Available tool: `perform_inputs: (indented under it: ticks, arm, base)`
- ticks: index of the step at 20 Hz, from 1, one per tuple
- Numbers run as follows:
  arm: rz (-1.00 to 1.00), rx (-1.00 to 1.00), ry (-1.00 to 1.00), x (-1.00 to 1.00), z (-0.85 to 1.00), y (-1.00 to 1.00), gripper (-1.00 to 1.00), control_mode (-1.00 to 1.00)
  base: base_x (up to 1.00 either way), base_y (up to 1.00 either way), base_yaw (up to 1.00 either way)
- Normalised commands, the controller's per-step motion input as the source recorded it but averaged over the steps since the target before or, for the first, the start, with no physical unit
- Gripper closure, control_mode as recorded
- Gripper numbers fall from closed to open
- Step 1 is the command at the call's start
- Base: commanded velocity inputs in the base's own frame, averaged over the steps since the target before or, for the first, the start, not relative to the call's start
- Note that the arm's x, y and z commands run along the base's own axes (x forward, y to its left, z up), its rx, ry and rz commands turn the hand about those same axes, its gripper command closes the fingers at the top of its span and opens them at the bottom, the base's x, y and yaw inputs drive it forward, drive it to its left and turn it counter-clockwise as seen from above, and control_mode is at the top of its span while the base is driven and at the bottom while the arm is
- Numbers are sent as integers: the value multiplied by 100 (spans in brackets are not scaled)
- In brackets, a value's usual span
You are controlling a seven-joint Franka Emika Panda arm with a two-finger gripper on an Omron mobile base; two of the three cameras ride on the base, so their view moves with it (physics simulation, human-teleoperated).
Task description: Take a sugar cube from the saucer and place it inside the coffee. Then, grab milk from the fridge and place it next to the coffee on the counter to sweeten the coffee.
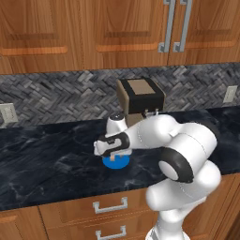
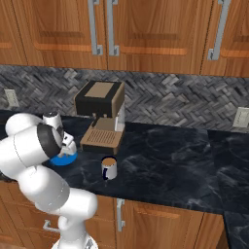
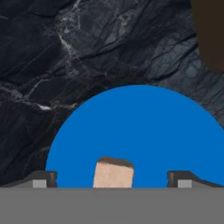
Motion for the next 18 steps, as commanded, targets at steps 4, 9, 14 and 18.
perform_inputs:
  ticks: [4,9,14,18]
  arm:
    - [0,0,0,13,-20,10,-100,-100]
    - [-1,0,0,0,-4,1,100,-100]
    - [-5,0,0,-7,0,0,100,-100]
    - [-5,0,0,-6,0,0,100,-100]
  base:
    - [0,0,0]
    - [0,0,0]
    - [0,0,0]
    - [0,0,0]
